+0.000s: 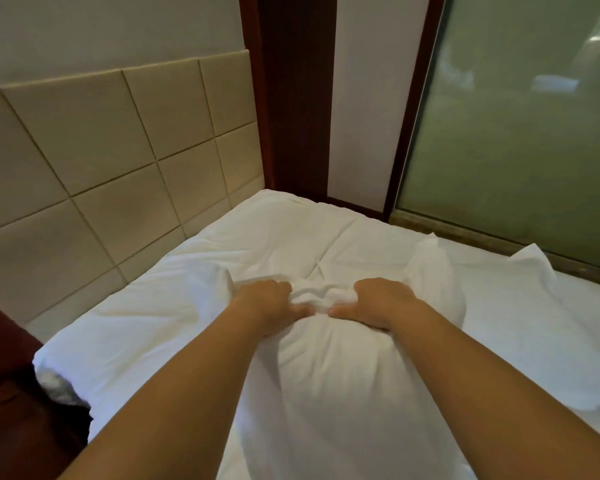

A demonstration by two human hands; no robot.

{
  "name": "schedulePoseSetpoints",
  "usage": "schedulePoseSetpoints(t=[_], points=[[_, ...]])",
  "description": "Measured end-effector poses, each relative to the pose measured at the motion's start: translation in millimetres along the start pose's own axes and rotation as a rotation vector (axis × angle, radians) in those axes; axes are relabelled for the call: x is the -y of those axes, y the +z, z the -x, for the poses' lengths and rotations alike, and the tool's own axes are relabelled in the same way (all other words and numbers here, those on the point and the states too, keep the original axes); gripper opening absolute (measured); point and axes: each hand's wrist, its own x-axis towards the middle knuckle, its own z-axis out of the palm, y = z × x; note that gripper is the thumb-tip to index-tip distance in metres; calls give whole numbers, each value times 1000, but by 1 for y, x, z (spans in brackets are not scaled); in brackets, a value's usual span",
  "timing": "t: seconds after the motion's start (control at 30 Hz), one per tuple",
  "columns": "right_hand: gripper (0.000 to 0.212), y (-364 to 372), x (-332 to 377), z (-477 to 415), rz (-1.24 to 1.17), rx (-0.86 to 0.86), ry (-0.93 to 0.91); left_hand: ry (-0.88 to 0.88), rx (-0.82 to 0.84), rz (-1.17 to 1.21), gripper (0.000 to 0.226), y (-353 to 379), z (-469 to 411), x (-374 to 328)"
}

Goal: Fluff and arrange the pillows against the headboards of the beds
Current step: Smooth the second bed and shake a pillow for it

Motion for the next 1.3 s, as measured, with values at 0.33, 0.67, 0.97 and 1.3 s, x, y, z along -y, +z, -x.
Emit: schedulePoseSetpoints(t=[0.33, 0.67, 0.97, 1.3], points=[[46, -59, 108, -44, 200, -191, 293, 354, -120, 72, 59, -53, -62, 99], [53, -167, 234, -75, 316, -326, 362, 421, -355, 86, 53, -181, -77, 204], [61, -243, 325, -131, 353, -483, 169, 193, -515, -4, 35, -246, -80, 295], [55, -333, 353, -285, 395, -877, -60, 40, -863, 432, 43, -315, -166, 325]])
